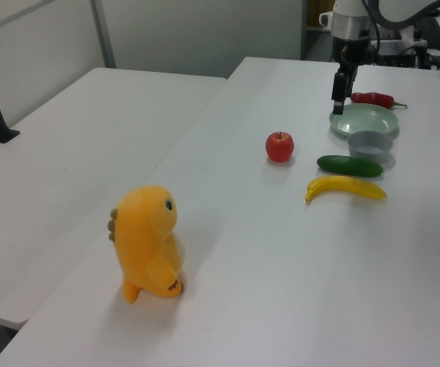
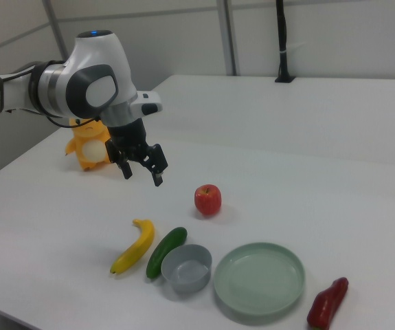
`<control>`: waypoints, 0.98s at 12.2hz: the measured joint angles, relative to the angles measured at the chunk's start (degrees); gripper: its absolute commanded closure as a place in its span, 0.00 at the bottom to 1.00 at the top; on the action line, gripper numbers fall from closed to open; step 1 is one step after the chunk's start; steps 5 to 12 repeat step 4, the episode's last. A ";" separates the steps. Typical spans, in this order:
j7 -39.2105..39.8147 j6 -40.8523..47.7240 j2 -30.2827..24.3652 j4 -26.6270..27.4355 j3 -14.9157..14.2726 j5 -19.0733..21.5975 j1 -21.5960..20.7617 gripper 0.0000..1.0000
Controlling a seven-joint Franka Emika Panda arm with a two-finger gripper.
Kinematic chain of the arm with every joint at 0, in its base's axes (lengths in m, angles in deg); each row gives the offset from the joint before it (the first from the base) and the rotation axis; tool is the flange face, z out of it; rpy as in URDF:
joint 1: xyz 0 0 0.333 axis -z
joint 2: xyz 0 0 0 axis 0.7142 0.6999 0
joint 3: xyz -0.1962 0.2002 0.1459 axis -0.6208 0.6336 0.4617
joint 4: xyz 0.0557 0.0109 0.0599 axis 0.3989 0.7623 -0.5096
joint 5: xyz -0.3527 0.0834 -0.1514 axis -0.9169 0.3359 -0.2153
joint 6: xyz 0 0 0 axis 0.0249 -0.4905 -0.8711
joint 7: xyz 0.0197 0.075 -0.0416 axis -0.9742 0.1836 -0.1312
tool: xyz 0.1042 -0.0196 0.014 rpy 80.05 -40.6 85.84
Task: Red apple placed in the center of the desktop
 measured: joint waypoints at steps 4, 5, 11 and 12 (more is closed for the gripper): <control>0.26 -0.35 0.00 0.00 -0.37 0.00 0.19 0.00; 0.26 -0.35 0.00 0.00 -0.37 0.00 0.19 0.00; 0.26 -0.35 0.00 0.00 -0.37 0.00 0.19 0.00; 0.26 -0.35 0.00 0.00 -0.37 0.00 0.19 0.00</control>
